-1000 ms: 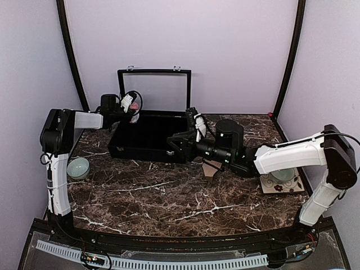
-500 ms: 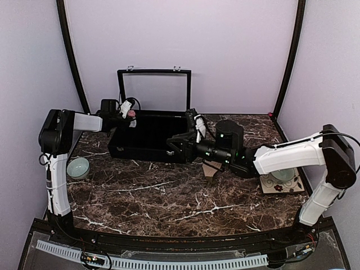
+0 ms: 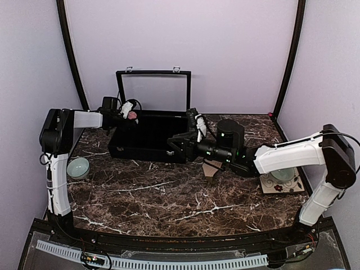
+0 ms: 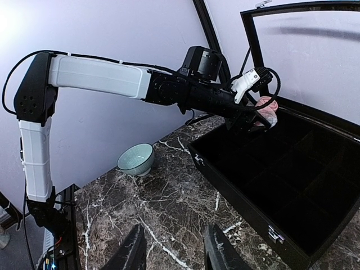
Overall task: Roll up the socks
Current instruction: Place the sock in the storage box, then pick up the sock from the center of the board.
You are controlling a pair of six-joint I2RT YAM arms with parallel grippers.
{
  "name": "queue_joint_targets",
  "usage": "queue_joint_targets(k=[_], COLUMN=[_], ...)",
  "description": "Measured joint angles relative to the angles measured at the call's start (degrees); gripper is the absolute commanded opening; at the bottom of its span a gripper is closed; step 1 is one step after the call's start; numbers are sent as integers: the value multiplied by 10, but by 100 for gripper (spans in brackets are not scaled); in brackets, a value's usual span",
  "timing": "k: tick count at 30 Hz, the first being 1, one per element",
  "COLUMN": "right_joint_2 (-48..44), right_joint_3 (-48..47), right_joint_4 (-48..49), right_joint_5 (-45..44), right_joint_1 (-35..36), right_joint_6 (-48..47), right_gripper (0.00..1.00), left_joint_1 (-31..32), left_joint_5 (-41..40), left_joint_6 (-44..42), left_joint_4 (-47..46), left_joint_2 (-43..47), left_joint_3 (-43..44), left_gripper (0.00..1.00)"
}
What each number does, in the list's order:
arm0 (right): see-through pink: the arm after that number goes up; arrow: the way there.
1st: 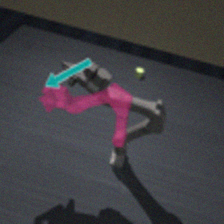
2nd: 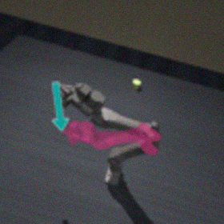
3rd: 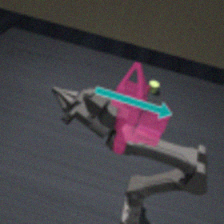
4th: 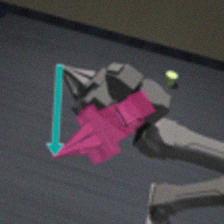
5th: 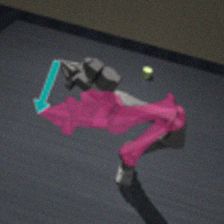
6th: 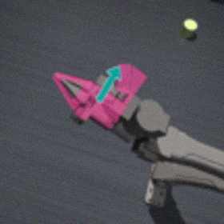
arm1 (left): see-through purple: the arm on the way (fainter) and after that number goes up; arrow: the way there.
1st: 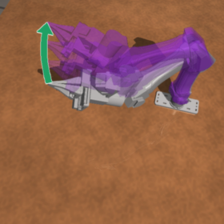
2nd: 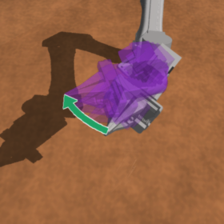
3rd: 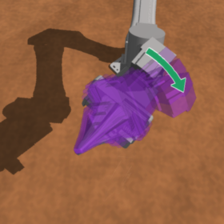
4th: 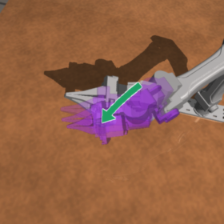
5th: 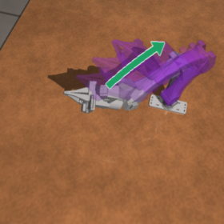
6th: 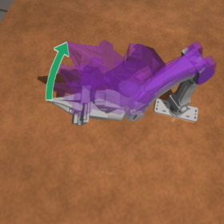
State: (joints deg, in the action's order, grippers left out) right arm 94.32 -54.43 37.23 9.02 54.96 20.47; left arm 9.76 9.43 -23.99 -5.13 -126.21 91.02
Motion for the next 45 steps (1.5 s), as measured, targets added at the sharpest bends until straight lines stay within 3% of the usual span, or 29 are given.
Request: queue_joint_targets(k=[4, 5, 11, 16, 26, 29, 34, 36, 45], right_joint_2=[0, 0, 0, 0, 0, 0, 0, 0, 0], right_joint_3=[1, 5, 18, 26, 32, 32, 32, 32, 32], right_joint_4=[0, 0, 5, 6, 14, 16, 18, 18, 23], right_joint_5=[2, 2, 2, 2, 7, 12, 17, 17, 22], right_joint_1=[0, 0, -2, -4, -8, -8, -9, -9, -9], right_joint_6=[2, 6, 14, 23, 33, 37, 41, 41, 43], right_gripper=[35, 35, 35, 35, 34, 33, 32, 32, 30], left_joint_1=[0, 0, 0, 0, 1, 2, 2, 3, 14], left_joint_5=[17, 33, 64, 84, 117, 125, 128, 127, 121], left_joint_6=[0, 0, 10, 14, 20, 23, 38, 46, 73], left_joint_4=[45, 91, 131, 142, 162, 162, 165, 166, 158], left_joint_2=[19, 36, 55, 60, 50, 50, 49, 47, 21], left_joint_3=[0, 10, 30, 58, 136, 141, 146, 153, 189], left_gripper=[76, 72, 52, 43, 44, 50, 86, 94, 99])
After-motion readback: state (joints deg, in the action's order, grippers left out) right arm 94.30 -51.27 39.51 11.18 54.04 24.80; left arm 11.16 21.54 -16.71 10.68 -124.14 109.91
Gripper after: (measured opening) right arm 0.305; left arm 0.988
